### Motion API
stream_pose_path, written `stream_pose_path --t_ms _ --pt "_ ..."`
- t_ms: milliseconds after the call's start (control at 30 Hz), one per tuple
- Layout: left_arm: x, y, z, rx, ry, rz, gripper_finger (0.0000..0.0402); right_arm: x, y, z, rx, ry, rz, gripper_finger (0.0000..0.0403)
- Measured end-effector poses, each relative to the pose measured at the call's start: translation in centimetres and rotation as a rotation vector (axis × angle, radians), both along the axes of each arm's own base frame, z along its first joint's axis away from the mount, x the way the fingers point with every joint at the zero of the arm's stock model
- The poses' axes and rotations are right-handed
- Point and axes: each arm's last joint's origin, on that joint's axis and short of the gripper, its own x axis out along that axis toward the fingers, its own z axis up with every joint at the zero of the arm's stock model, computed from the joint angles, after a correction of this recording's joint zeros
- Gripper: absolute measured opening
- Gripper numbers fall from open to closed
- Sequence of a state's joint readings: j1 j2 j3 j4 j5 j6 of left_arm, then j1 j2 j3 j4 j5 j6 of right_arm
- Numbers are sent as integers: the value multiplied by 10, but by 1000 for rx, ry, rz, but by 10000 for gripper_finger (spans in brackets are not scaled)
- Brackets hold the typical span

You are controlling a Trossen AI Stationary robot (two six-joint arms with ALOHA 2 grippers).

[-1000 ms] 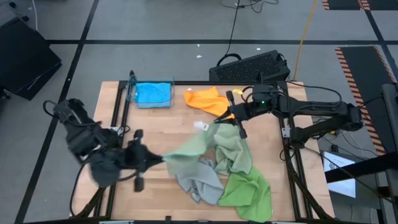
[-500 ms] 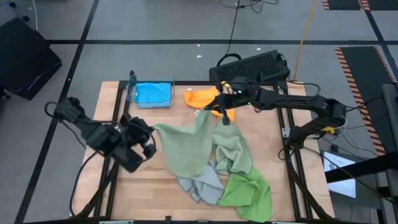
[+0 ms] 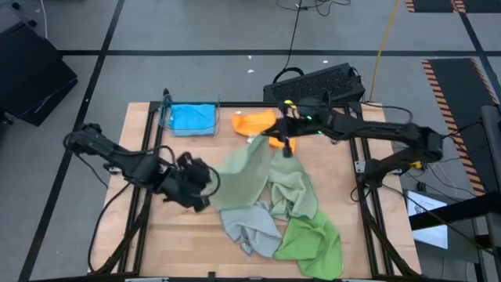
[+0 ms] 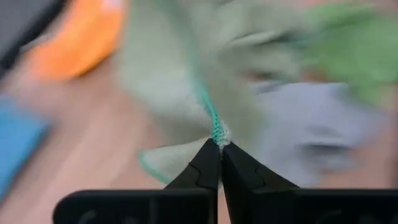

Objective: Fold microfiber towels
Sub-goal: Fold the left light green microfiber cloth

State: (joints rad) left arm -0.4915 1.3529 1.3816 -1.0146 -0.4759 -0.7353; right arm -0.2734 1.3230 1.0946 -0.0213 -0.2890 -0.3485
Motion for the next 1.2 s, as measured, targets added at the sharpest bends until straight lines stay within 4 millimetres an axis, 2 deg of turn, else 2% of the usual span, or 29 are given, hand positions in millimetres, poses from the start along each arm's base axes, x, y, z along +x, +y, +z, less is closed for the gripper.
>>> stream_pose_path --t_ms 100,233,333,433,500,567,667,733,867,967,1067,1200 --pt "-1 -17 29 -9 -138 -141 6 -13 21 21 -17 -76 64 2" --pt "-7 -24 69 76 -320 -148 5 -23 29 31 -34 -107 87 2" --pt "-13 -18 92 178 -413 -24 4 -25 22 30 -59 -95 68 2" --pt "-17 -1 100 340 -414 147 5 -22 8 20 -87 -34 28 2" --pt "-18 18 91 393 -333 269 4 -17 -3 8 -90 4 0 2" --pt "-21 41 76 360 -206 396 3 -12 -13 -6 -88 24 -27 2" --pt "-21 69 42 293 32 592 4 -6 -27 -30 -74 55 -83 2" --pt "-13 79 15 216 155 646 4 -3 -33 -44 -71 91 -128 2" --pt "1 89 -26 93 241 618 5 1 -37 -58 -71 134 -156 2" --pt "15 92 -49 23 212 532 5 3 -38 -60 -76 140 -172 2" --pt "29 95 -62 -4 139 430 5 3 -38 -59 -79 124 -173 2" --pt "42 99 -68 11 47 303 5 4 -38 -57 -83 105 -171 2"
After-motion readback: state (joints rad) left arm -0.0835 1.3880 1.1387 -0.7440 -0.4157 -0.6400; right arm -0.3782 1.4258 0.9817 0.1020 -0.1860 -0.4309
